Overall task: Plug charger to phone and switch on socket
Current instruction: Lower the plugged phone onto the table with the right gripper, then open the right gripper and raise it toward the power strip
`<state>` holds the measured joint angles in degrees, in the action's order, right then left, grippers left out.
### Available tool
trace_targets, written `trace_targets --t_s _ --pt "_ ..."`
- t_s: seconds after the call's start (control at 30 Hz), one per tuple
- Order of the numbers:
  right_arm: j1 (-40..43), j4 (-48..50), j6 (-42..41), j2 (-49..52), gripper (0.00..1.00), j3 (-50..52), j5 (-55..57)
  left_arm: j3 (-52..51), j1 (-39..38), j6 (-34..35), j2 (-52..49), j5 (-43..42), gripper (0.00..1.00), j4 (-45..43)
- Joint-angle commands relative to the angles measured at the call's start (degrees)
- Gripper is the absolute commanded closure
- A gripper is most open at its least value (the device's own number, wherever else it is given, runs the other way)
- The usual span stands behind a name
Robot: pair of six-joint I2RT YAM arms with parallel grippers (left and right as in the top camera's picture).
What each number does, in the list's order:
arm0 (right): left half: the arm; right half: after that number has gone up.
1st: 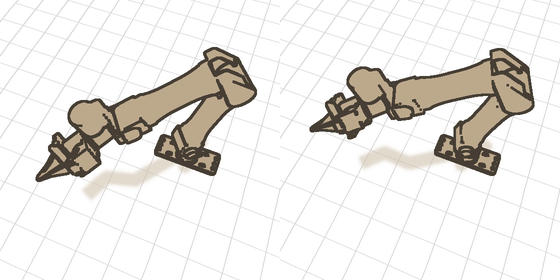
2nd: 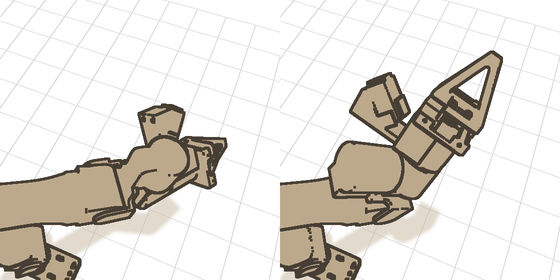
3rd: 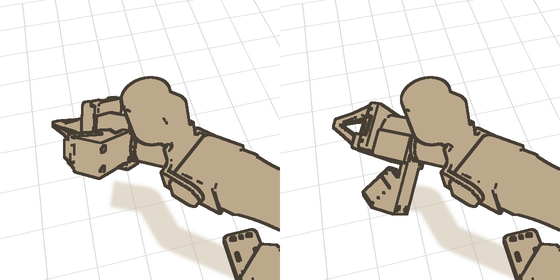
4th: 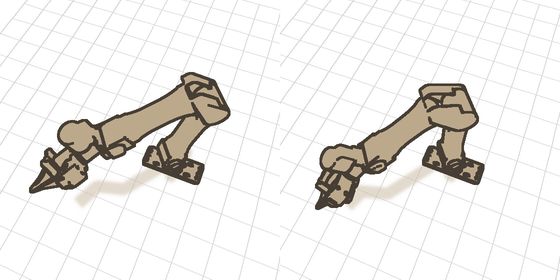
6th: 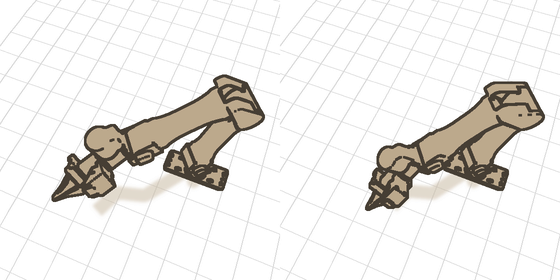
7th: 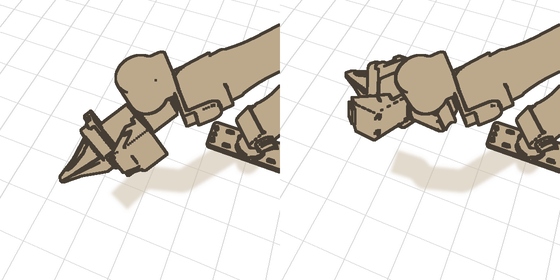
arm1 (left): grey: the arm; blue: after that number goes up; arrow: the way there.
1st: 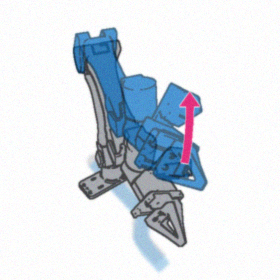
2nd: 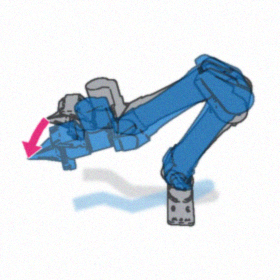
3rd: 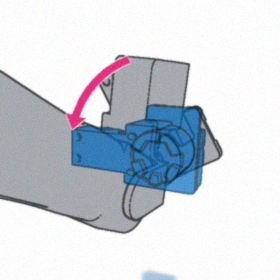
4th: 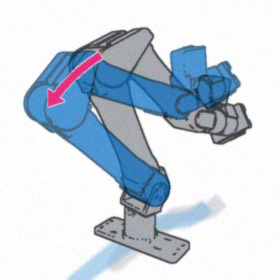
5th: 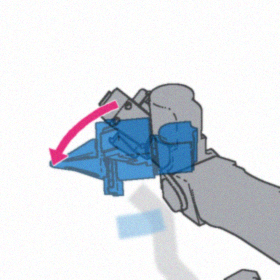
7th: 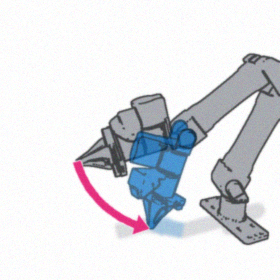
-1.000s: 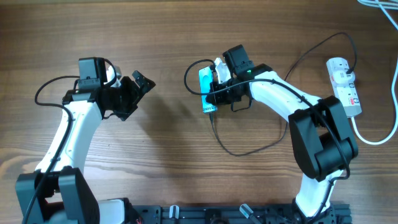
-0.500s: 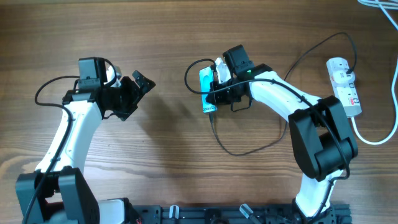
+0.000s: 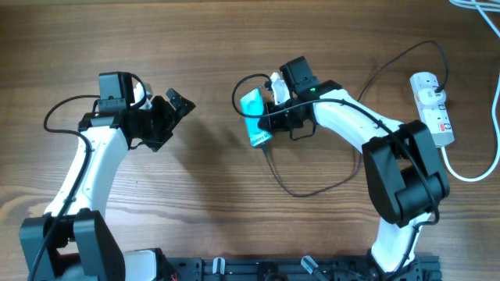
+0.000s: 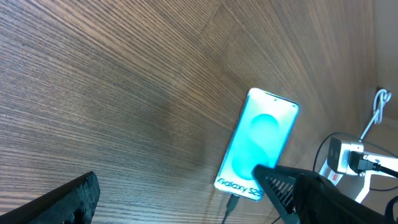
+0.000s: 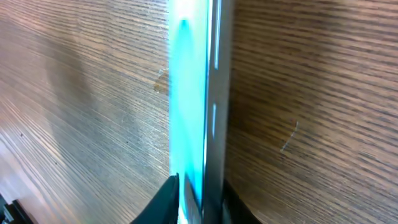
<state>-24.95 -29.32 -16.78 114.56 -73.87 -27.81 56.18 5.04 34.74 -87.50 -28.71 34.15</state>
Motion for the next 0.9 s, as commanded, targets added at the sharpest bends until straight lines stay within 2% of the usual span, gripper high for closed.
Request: trace_targets --t_s 0.0,0.5,0.53,0.57,0.6,0.7,0.87 --pt "-0.2 0.1 0.0 1.3 0.76 -0.6 -0.1 0.1 0.3 -1.1 -0.3 0.5 0.00 0.0" --pt "-0.2 -0.4 0.0 1.1 0.76 -1.0 2.8 0.1 0.3 -1.1 -0.3 0.5 0.00 0.0" --pt "0.2 -1.5 0.0 0.5 0.76 -2.1 2.8 0.1 0.3 -1.1 -0.3 0.5 0.00 0.0" --pt "1.0 -3.4 0.1 -0.4 0.93 -3.8 2.8 0.1 0.3 -1.1 -0.3 0.5 0.00 0.0" --pt "2.1 -6.5 0.2 -1.5 0.96 -6.1 3.1 0.1 0.3 -1.1 -0.3 0.5 0.00 0.0" --pt "6.7 -18.9 3.5 -4.0 0.96 -14.0 8.9 0.1 0.3 -1.1 -0.3 0.5 0.00 0.0" --pt "15.2 -26.3 4.8 -6.6 0.96 -15.9 8.9 0.1 0.3 -1.1 -0.3 0.5 0.00 0.0"
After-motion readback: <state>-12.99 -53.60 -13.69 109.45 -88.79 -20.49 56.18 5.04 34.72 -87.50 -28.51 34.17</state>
